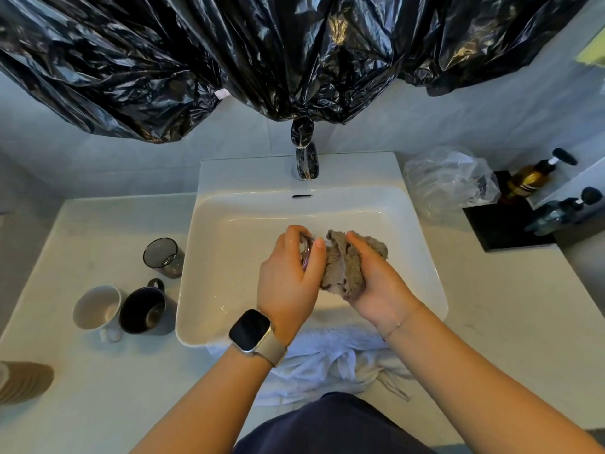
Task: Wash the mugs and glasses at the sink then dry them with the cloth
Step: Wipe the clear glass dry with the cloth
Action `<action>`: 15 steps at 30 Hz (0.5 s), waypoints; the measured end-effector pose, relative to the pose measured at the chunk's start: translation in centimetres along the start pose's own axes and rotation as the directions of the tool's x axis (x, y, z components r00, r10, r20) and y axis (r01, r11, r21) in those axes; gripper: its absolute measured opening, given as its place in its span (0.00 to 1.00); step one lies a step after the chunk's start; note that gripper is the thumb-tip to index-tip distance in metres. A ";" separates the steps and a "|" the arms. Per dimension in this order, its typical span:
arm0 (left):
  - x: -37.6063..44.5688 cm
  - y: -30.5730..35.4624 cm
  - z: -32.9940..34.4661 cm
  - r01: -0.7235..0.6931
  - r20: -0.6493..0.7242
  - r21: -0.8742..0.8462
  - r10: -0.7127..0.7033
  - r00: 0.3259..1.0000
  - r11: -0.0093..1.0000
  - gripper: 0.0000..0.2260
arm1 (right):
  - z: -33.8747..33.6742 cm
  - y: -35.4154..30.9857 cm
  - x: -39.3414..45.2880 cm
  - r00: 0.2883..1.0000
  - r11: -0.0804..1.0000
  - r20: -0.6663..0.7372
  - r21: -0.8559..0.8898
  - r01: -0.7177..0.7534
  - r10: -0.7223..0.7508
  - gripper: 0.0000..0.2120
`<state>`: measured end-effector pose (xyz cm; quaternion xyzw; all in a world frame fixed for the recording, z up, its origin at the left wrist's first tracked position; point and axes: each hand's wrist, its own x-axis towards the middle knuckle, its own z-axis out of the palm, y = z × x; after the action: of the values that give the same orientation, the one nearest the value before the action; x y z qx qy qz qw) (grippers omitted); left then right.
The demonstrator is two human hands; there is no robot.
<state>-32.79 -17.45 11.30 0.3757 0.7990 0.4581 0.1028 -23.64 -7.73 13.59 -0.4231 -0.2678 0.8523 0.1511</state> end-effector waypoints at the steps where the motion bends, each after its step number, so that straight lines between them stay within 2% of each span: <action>1: -0.3 -0.4 -0.1 -0.009 0.004 -0.011 0.009 1.000 1.000 0.18 | -0.2 -0.1 -0.1 0.998 0.999 0.047 -0.004 -0.048 0.048 0.22; 3: -1.1 -0.6 -0.2 0.063 0.026 -0.134 -0.060 0.998 0.989 0.16 | -0.6 0.3 -0.6 0.995 0.993 0.088 -0.111 -0.025 0.035 0.19; 5: -1.5 -0.5 -0.1 0.232 0.097 -0.333 -0.212 0.973 0.914 0.14 | -0.9 0.8 -1.3 0.988 0.953 0.105 -0.268 0.142 -0.117 0.18; 7: -0.9 -0.4 -0.1 0.400 0.186 -0.441 -0.354 0.917 0.804 0.14 | -1.3 1.2 -2.1 0.936 0.843 0.192 -0.409 0.348 -0.293 0.16; 9: -0.2 -0.4 -0.2 0.561 0.295 -0.483 -0.479 0.827 0.672 0.16 | -1.9 1.3 -2.9 0.869 0.700 0.292 -0.514 0.495 -0.400 0.10; 12: 0.4 -0.9 -0.3 0.725 0.466 -0.505 -0.559 0.686 0.469 0.19 | -2.8 0.8 -3.6 0.816 0.541 0.407 -0.611 0.578 -0.411 0.04; 13: 0.4 -1.0 -0.4 0.751 0.511 -0.519 -0.557 0.655 0.408 0.19 | -3.3 0.5 -3.8 0.813 0.527 0.416 -0.620 0.582 -0.408 0.04; 15: 0.4 -1.2 -0.6 0.781 0.586 -0.567 -0.537 0.606 0.263 0.19 | -4.2 -0.4 -4.3 0.833 0.584 0.323 -0.599 0.548 -0.450 0.06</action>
<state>-34.01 -17.91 10.74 -0.0236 0.5687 0.6120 0.5490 -17.71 -8.11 14.44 -0.2962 -0.6728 0.6467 0.2034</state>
